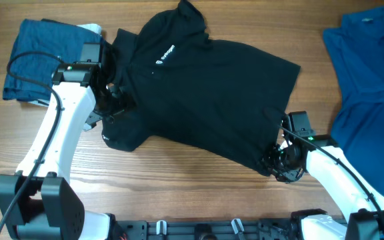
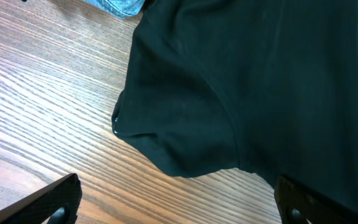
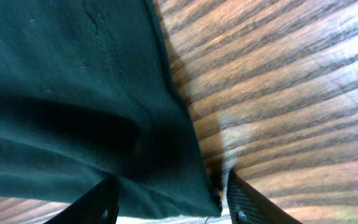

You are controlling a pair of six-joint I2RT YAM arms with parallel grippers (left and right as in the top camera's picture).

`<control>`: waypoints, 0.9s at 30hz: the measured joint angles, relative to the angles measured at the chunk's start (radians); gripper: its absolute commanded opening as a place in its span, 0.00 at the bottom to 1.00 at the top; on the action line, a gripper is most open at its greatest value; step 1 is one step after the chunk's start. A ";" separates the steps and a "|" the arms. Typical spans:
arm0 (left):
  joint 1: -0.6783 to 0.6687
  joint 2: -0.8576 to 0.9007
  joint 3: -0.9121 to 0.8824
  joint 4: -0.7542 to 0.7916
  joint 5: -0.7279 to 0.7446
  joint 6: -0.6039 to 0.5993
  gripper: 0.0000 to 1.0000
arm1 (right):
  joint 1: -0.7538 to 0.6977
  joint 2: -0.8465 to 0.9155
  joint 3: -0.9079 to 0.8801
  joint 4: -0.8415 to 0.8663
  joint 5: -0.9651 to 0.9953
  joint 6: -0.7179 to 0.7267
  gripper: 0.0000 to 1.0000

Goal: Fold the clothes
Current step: 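Pull the polo hem corners outward with both grippers to smooth it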

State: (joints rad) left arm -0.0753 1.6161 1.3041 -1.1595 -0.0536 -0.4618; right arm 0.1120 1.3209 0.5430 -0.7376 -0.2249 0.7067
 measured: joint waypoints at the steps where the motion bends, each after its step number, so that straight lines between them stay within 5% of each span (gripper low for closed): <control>1: 0.000 0.000 0.000 0.000 0.000 0.000 1.00 | 0.000 0.000 -0.003 0.003 0.000 0.001 0.60; 5: 0.000 0.000 0.000 0.001 0.000 0.000 1.00 | 0.000 0.000 -0.004 0.010 0.000 0.008 0.21; 9: 0.000 0.000 0.000 -0.002 0.000 0.000 1.00 | 0.000 0.000 -0.005 0.014 0.002 0.008 0.05; 18: 0.043 0.000 -0.130 0.057 0.024 -0.061 0.99 | 0.000 0.000 -0.005 -0.016 0.008 0.011 0.04; 20: 0.082 0.002 -0.195 0.113 0.061 -0.089 0.95 | 0.000 0.000 -0.005 -0.016 0.008 0.011 0.04; 25: 0.129 0.003 -0.259 0.192 0.090 -0.120 0.66 | 0.000 0.000 -0.005 -0.012 0.008 0.010 0.04; 27: 0.129 0.002 -0.301 0.253 0.094 -0.122 0.64 | 0.000 0.000 -0.005 -0.008 0.008 0.010 0.04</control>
State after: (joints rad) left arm 0.0536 1.6176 1.0027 -0.9070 0.0402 -0.5838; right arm 0.1120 1.3209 0.5381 -0.7460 -0.2165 0.7170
